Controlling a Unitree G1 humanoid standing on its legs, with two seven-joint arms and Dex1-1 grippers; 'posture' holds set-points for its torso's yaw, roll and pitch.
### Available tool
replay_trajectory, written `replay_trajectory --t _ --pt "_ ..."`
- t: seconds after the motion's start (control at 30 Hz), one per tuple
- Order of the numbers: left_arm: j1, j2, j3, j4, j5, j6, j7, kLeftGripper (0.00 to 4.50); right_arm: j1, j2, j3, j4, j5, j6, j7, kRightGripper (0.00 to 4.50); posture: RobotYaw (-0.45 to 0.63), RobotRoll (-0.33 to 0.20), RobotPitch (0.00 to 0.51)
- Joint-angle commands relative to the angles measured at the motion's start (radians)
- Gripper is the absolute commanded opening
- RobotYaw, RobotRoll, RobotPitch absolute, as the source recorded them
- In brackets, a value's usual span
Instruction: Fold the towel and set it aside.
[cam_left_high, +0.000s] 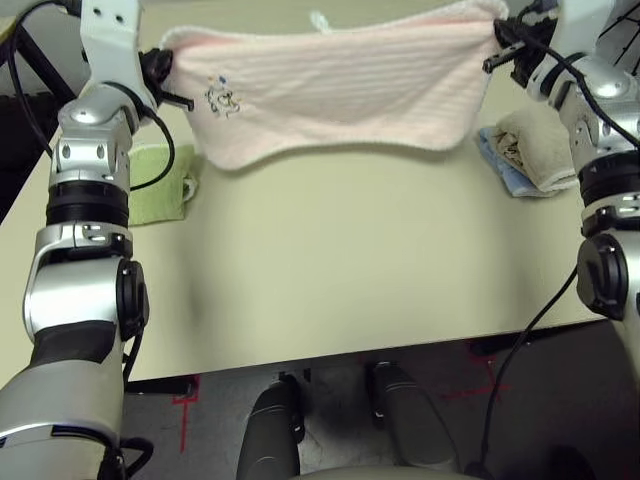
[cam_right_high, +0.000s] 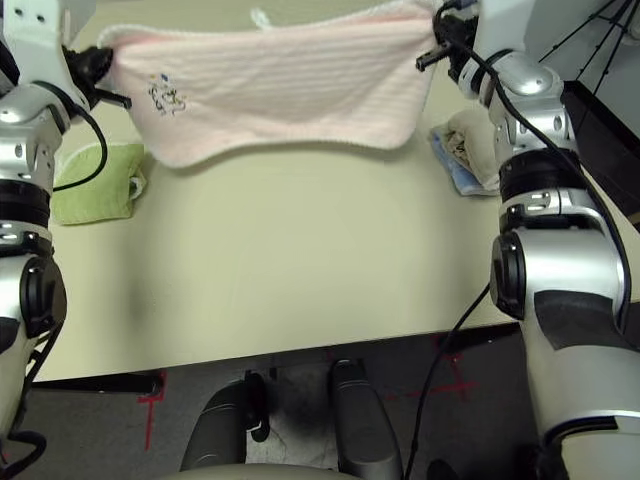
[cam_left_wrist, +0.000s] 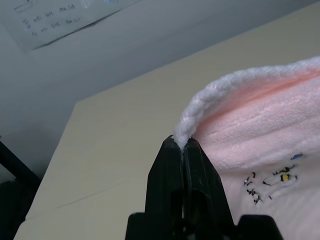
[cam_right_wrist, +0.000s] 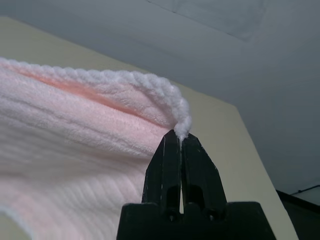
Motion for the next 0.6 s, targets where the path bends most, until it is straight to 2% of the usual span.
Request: replay_trajectory --t 0.03,0.23,0.37,0.5,0.6 --pt "0.082 0.024 0.016 -0.074 -0.001 0.04 -0.009 0.03 0.031 -0.006 -0.005 0.018 -0.002 -0.025 0.038 0.0 -0.17 0.0 0.169" --pt "0.383 0.033 0.083 -0.466 -0.066 0.267 -0.011 0.03 0.206 -0.023 -0.015 -0.154 0.04 0.051 0.18 0.0 -0.17 0.0 0.189" --pt "0.586 0.021 0.131 -0.765 -0.125 0.471 -0.011 0.03 0.378 -0.059 -0.032 -0.406 0.108 0.194 0.287 0.0 -0.17 0.0 0.212" --pt "0.69 0.026 0.15 -0.952 -0.182 0.606 -0.041 0.03 0.478 -0.1 -0.046 -0.584 0.167 0.329 0.353 0.0 -0.16 0.0 0.218" --pt "0.721 0.036 0.158 -1.027 -0.226 0.672 -0.075 0.03 0.498 -0.124 -0.048 -0.63 0.189 0.384 0.376 0.0 -0.16 0.0 0.214"
